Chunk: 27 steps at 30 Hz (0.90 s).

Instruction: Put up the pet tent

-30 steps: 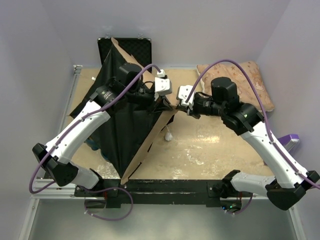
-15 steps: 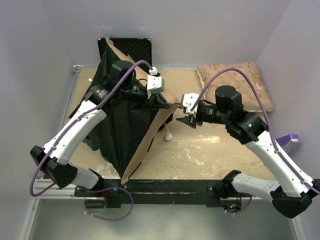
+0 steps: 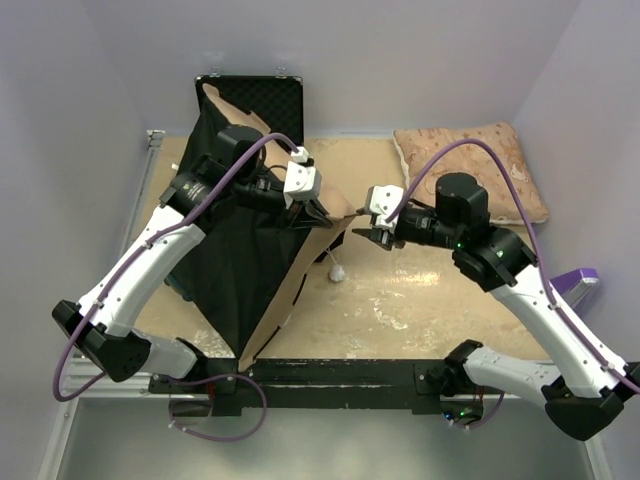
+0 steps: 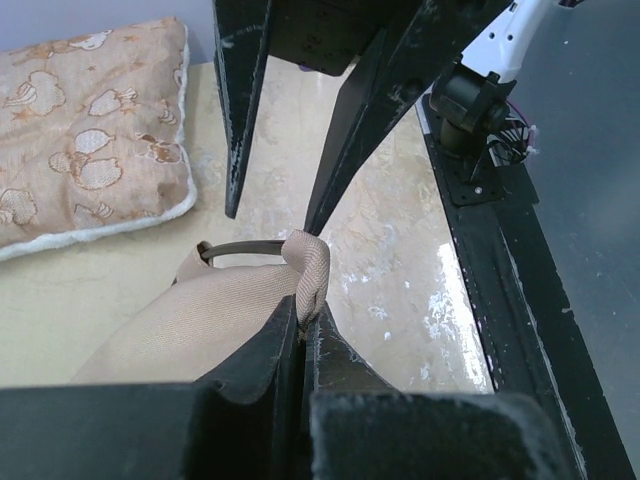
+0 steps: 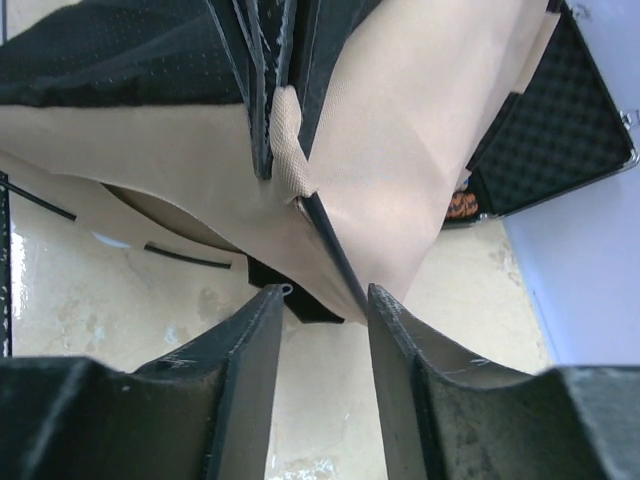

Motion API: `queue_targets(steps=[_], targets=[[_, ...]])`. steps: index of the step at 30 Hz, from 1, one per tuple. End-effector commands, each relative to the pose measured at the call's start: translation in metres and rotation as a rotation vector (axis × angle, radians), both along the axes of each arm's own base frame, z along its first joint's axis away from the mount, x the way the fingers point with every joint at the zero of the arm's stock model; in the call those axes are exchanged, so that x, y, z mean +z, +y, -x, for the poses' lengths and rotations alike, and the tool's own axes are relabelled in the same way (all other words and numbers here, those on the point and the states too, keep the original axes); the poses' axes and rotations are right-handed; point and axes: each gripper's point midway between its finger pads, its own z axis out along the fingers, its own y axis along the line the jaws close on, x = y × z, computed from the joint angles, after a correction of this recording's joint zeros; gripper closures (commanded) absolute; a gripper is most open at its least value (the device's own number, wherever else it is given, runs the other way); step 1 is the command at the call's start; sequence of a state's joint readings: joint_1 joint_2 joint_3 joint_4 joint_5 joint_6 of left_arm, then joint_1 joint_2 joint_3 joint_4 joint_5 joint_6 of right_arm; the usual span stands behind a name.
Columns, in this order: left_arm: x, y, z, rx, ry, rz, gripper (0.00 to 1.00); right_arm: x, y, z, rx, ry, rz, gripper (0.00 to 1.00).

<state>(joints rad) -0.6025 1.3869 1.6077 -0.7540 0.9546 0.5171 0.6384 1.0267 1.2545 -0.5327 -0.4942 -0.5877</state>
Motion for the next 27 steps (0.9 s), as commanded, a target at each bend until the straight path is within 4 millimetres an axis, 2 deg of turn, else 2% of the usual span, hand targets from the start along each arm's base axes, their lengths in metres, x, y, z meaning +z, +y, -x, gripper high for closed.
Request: queue_targets(steps=[1, 4, 6, 9, 13, 14, 19, 22, 27], targets=[[0.012, 0.007, 0.010, -0.028, -0.030, 0.020, 1.00, 0.040, 0.006, 0.007, 0.057, -0.088, -0.086, 0.56], [0.014, 0.006, 0.010, -0.036, -0.034, 0.028, 1.00, 0.035, 0.013, 0.005, 0.088, -0.082, -0.078, 0.55], [0.014, 0.007, 0.011, -0.035, -0.035, 0.028, 1.00, 0.034, 0.016, 0.003, 0.101, -0.091, -0.075, 0.59], [0.013, 0.006, 0.011, -0.032, -0.031, 0.026, 1.00, 0.030, 0.023, -0.001, 0.125, -0.077, -0.068, 0.71], [0.013, 0.006, 0.007, -0.011, -0.021, 0.023, 1.00, 0.026, 0.029, -0.003, 0.149, -0.068, -0.057, 0.98], [0.012, 0.005, 0.006, -0.003, -0.015, 0.020, 1.00, 0.026, 0.030, -0.003, 0.156, -0.066, -0.058, 1.00], [0.001, 0.001, -0.002, 0.036, 0.024, -0.014, 1.00, 0.024, 0.033, -0.004, 0.159, -0.044, -0.050, 1.00], [-0.007, -0.003, -0.004, 0.050, 0.039, -0.045, 1.00, 0.013, 0.033, -0.006, 0.160, -0.025, -0.012, 1.00], [0.007, -0.005, -0.003, 0.053, 0.048, -0.021, 1.00, -0.011, 0.027, -0.011, 0.131, -0.009, 0.069, 1.00]])
